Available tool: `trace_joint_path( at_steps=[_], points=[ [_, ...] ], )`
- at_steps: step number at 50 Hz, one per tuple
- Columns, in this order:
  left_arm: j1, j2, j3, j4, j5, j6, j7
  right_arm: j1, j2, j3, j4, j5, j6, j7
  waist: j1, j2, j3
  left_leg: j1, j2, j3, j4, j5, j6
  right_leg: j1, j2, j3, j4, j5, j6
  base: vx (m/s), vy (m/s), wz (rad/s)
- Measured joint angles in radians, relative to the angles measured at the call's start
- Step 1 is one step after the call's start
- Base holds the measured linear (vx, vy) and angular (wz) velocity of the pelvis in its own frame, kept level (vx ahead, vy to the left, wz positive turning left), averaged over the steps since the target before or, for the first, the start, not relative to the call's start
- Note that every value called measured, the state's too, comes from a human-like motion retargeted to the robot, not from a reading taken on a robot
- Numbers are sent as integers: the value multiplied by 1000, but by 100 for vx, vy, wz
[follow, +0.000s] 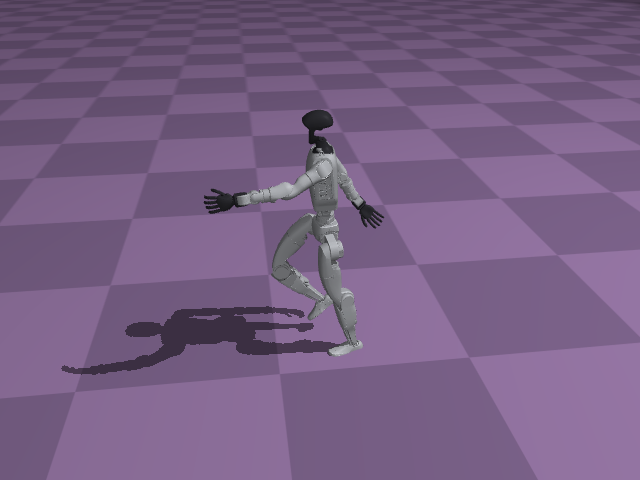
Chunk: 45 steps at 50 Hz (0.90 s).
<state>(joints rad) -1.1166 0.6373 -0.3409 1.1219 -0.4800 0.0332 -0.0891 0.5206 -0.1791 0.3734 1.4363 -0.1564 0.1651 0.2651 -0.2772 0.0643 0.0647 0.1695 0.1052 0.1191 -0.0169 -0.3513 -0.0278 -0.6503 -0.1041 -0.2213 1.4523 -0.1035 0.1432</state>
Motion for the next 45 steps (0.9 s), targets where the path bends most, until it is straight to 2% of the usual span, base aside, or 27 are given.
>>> trace_joint_path(
  at_steps=[3, 6, 8, 10, 12, 14, 15, 17, 19, 22, 25, 28, 30, 33, 35, 37, 38, 40, 42, 45],
  points=[
    [-78, 53, -14, -10, -59, -41, -17, 128, -19, -31, -11, 91, 8, 32, -35, 6, -27, 6, 4, -8, 17, -17, 0, -25, -36, -29, -305, -27, -18, 60, -16, 24],
    [-87, 64, 32, -6, -187, -55, -33, 175, -30, -53, -18, 162, 23, 55, -42, -11, -61, 4, -28, -22, 56, -39, -10, 85, -79, -120, -824, -34, -44, 64, -20, 24],
    [-50, 51, 91, -6, -271, -61, -5, 148, -30, -79, -12, 183, 35, 33, -58, -43, -48, 48, -72, -60, 85, -50, -19, 268, -85, -173, -1261, 53, -16, 76, -25, 75],
    [16, 27, 141, -14, -285, -76, 39, 78, -14, -112, 6, 155, 41, -24, -50, -94, -4, 140, -112, -87, 95, -44, -34, 435, -91, -192, -1531, 162, 68, 80, -32, 34],
    [127, -11, 162, -28, -225, -74, 41, -24, 14, -110, 26, 142, 34, -74, 29, -126, 15, 191, -112, -53, 118, 12, -49, 467, -63, -149, -1540, 189, 119, 72, -51, -92],
    [280, -53, 153, -34, -147, -61, 33, -152, 28, -77, 39, 164, 25, -126, 128, -146, 17, 184, -110, 3, 214, 84, -34, 497, -25, -87, -1540, 195, 119, 71, -48, -152],
    [369, -77, 143, -37, -105, -52, 32, -226, 30, -57, 47, 181, 22, -153, 174, -157, 20, 168, -119, 28, 291, 114, -11, 522, -24, -57, -1540, 187, 119, 74, -23, -129],
    [570, -128, 100, -9, -1, -16, 23, -376, 5, -19, 37, 215, 17, -200, 225, -195, 10, 30, -156, 55, 607, 109, 71, 573, -83, -21, -1540, 143, 116, 72, -3, -70],
    [763, -187, 59, 54, 118, 34, 1, -546, -45, -7, 7, 226, 7, -252, 249, -216, -9, -178, -171, 72, 989, 61, 145, 598, -131, -2, -1540, 97, 89, 65, -2, -33],
    [1028, -281, 40, 177, 330, 115, -66, -824, -135, -53, -72, 167, -9, -317, 306, -210, 4, -439, -136, 88, 1474, -46, 192, 645, -113, 46, -1537, 42, 16, 64, -11, -79],
    [1282, -368, 44, 258, 520, 146, -144, -1093, -223, -92, -169, 130, -29, -341, 389, -214, 29, -635, -121, 109, 1772, -126, 195, 682, -100, 115, -1511, -4, -32, 64, -6, -110],
    [1529, -407, 11, 249, 591, 120, -202, -1339, -303, -69, -242, 185, -61, -356, 478, -229, 33, -811, -106, 133, 1881, -153, 180, 703, -96, 170, -1502, -30, -56, 62, 0, -98],
    [1677, -409, -25, 214, 580, 95, -253, -1485, -354, -32, -269, 254, -82, -361, 529, -240, 28, -908, -89, 146, 1867, -151, 178, 717, -96, 192, -1501, -44, -65, 62, 5, -64],
    [1834, -389, -62, 159, 526, 85, -370, -1661, -413, 16, -274, 375, -99, -347, 579, -253, 14, -988, -53, 168, 1702, -128, 198, 738, -98, 202, -1494, -61, -71, 63, 9, -24],
    [1891, -379, -66, 138, 485, 93, -436, -1738, -433, 24, -266, 450, -104, -329, 597, -260, 0, -988, -33, 199, 1496, -117, 219, 750, -102, 200, -1485, -70, -69, 65, 12, 1],
    [1899, -373, -53, 123, 421, 110, -464, -1786, -433, 8, -247, 522, -103, -306, 611, -269, -12, -919, -35, 253, 1174, -113, 220, 759, -110, 206, -1472, -75, -55, 69, 14, -14],
    [1886, -372, -40, 118, 373, 121, -458, -1800, -427, -8, -235, 553, -104, -297, 623, -276, -11, -853, -49, 287, 966, -103, 203, 766, -118, 215, -1464, -77, -42, 73, 17, -54],
    [1828, -381, 6, 122, 266, 132, -392, -1795, -405, -64, -222, 579, -113, -301, 662, -263, 10, -657, -81, 347, 498, -32, 125, 808, -111, 253, -1447, -82, -20, 79, 20, -99],
    [1733, -401, 74, 152, 200, 107, -286, -1725, -372, -142, -236, 558, -137, -334, 690, -192, 34, -463, -67, 369, 159, 74, 25, 887, -48, 291, -1422, -82, -23, 84, 25, -94],
    [1530, -426, 147, 225, 142, 59, -153, -1543, -305, -222, -269, 500, -163, -373, 656, -114, 40, -297, -56, 351, -53, 187, -71, 967, 13, 292, -1352, -27, -46, 81, 29, 8]
  ],
)
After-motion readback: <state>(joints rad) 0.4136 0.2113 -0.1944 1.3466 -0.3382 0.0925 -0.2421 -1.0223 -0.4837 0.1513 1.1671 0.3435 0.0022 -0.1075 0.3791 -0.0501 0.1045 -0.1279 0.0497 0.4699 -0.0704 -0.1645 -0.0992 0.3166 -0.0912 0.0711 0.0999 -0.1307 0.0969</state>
